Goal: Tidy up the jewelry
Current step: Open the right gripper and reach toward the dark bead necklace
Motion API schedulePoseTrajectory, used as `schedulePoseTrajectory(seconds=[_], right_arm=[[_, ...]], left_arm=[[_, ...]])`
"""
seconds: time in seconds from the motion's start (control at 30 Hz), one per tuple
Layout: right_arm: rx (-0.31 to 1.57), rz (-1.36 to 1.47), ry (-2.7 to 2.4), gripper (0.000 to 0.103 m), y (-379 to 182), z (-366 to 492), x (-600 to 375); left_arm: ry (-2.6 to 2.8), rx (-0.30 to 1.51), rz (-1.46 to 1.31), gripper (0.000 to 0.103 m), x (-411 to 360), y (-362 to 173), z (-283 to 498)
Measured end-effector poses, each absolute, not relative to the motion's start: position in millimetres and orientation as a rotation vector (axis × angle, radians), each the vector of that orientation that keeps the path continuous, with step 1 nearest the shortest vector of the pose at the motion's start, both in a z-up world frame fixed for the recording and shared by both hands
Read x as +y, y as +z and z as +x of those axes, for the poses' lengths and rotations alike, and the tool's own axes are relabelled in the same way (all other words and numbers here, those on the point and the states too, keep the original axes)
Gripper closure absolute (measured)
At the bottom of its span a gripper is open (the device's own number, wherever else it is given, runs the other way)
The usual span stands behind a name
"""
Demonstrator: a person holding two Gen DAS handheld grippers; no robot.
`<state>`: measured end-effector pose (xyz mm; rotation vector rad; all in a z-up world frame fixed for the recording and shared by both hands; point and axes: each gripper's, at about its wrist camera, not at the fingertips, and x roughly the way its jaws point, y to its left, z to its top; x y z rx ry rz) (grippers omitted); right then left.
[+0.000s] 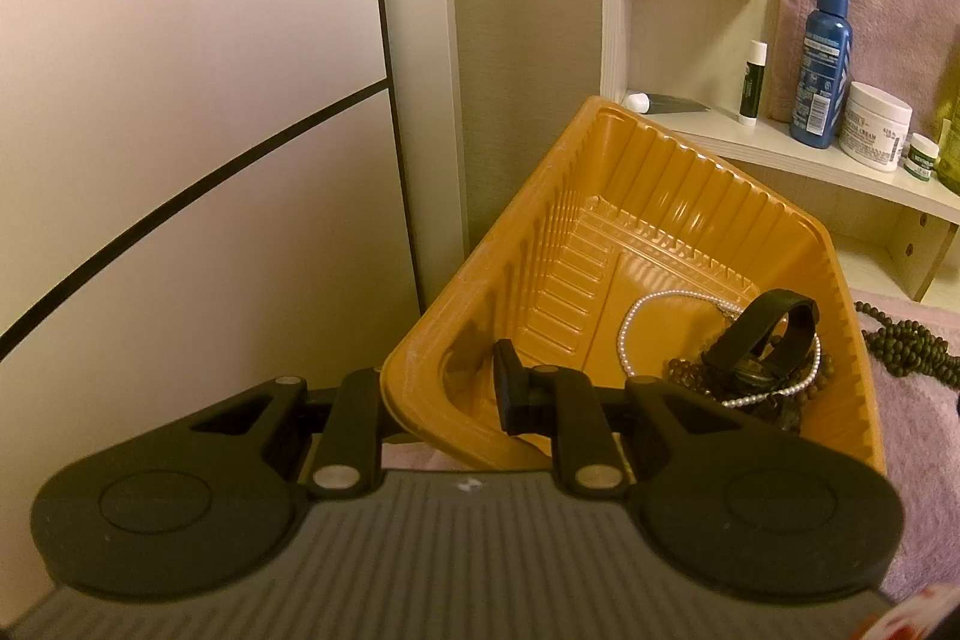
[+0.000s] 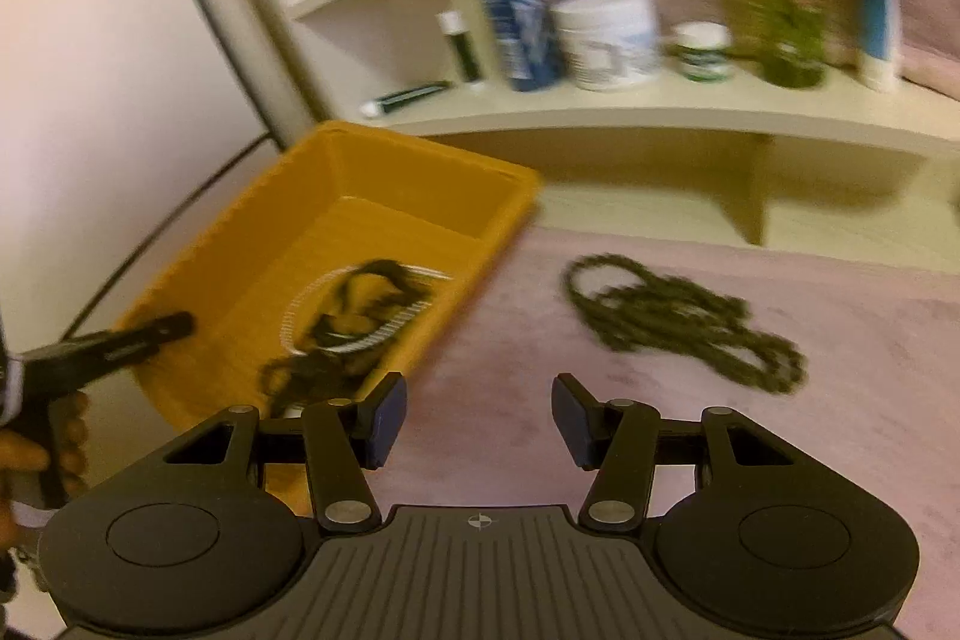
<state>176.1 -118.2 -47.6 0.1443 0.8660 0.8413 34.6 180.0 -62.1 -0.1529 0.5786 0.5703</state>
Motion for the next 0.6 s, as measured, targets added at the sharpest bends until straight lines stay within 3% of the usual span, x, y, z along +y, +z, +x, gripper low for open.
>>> schedulePoseTrajectory(seconds=[0.2, 0.27, 0.37, 0.6], right_arm=[[0.868, 0.148, 0.743, 0.048, -62, 191, -148], [0.852, 0.129, 0.718, 0.039, -67, 197, -154], [0.806, 0.078, 0.702, 0.034, -70, 204, -156], [0.737, -0.047, 0.762, 0.032, -80, 224, -137]], left_arm=[[0.571, 0.58, -0.148, 0.086, 180, -62, 35], [0.572, 0.581, -0.147, 0.086, 180, -62, 35], [0.573, 0.581, -0.144, 0.086, 180, -62, 35], [0.575, 0.585, -0.143, 0.085, 180, -63, 36]])
